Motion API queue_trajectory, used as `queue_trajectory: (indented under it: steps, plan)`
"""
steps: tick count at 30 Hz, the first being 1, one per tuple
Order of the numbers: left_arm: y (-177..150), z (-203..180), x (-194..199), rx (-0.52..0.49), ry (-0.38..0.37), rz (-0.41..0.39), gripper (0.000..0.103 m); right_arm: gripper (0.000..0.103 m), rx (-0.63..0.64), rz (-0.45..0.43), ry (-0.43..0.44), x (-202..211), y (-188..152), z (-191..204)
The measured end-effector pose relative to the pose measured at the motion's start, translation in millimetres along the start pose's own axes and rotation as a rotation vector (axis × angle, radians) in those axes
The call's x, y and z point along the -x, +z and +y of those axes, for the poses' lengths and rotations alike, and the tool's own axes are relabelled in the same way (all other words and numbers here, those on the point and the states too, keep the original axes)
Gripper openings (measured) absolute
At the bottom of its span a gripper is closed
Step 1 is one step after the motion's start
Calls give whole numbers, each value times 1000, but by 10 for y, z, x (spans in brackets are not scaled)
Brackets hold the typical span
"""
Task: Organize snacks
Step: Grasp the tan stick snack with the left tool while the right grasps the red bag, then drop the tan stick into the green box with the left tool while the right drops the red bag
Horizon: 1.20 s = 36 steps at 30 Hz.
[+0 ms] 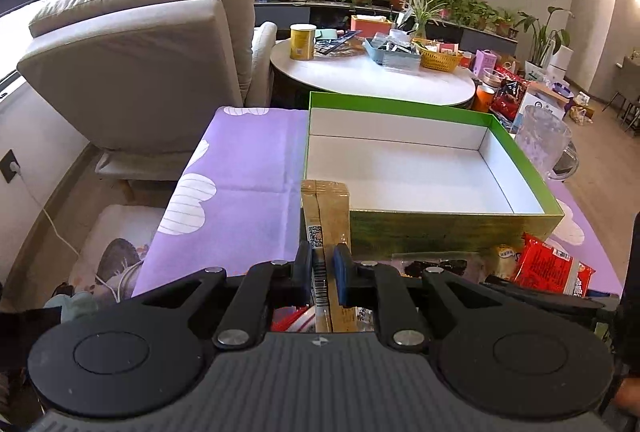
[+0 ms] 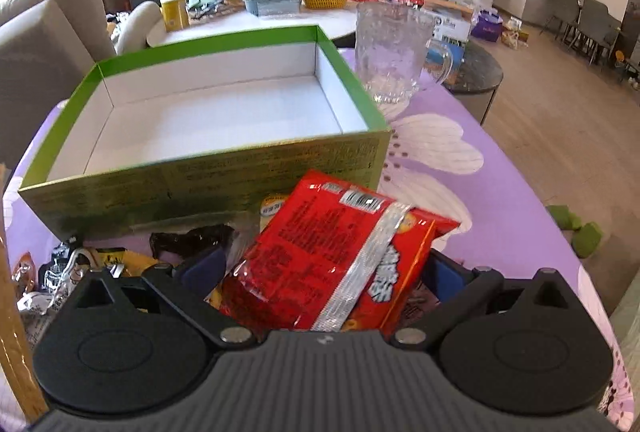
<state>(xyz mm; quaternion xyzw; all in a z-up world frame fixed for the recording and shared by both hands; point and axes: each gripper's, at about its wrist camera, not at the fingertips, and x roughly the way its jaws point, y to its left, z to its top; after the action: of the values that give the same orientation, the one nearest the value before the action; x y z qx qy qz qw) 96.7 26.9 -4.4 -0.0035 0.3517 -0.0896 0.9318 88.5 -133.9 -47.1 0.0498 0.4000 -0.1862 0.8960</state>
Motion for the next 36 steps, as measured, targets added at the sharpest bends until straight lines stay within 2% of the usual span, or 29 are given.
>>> queue_trajectory:
  steps: [4, 8, 12, 18, 21, 24, 27, 30, 33, 36]
  plan:
    - [17, 10, -15, -10, -26, -4, 11, 72, -22, 10, 22, 23, -7, -36]
    - [40, 13, 0, -12, -48, -11, 10, 72, -4, -18, 21, 98, -17, -40]
    - [84, 17, 30, -8, -58, -29, 3, 72, 1, -37, 50, 151, -26, -96]
    - [123, -7, 70, -8, -62, -54, 3, 72, -15, -111, 119, 311, -4, -223]
    - [115, -7, 43, -4, -68, -31, 3, 72, -7, -157, 145, 384, 32, -249]
    - [53, 26, -16, -8, -73, 27, 6, 72, 2, -198, 170, 441, 58, -257]
    - [-110, 98, -91, -6, -67, 90, 15, 72, 17, -230, 172, 460, 62, -257]
    - [-287, 162, -126, -6, -135, 166, 15, 72, 25, -238, 181, 444, 58, -267]
    - [-397, 201, -43, -44, -226, 174, 17, 72, 26, -230, 192, 421, 49, -278]
    - [-476, 191, 34, -123, -258, 152, 27, 72, 33, -227, 195, 419, 46, -289]
